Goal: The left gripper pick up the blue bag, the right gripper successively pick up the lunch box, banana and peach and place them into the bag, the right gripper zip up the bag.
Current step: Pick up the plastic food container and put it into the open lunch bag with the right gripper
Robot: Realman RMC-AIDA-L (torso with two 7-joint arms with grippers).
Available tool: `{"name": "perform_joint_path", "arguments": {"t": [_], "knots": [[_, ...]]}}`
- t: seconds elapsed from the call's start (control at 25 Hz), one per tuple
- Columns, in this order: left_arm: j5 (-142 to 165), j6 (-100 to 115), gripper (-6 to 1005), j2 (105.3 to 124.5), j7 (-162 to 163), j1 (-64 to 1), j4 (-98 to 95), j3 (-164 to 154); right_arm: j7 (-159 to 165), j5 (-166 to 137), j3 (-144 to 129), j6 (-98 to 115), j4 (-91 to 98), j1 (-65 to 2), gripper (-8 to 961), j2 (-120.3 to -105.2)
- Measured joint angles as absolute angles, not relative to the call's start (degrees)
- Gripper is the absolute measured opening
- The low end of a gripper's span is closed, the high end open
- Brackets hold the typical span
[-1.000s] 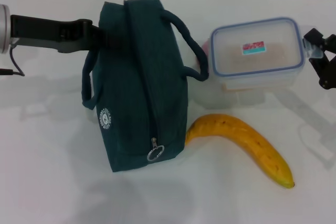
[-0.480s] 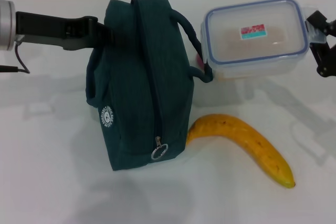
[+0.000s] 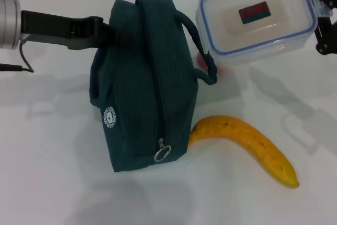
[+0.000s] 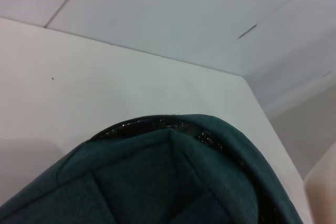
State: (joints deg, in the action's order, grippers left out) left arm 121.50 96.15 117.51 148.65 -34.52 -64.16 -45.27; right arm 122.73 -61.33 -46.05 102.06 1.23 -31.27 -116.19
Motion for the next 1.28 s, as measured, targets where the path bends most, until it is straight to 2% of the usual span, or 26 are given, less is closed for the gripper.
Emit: {"name": "perform_joint_path", "arguments": {"t": [1.28], "knots": [[121.55, 96.12, 53, 117.43, 147.76, -36.06, -62.05, -45.79, 122.81, -55.94, -46.05, 99.96, -3.14, -30.64, 105, -116.18]]}}
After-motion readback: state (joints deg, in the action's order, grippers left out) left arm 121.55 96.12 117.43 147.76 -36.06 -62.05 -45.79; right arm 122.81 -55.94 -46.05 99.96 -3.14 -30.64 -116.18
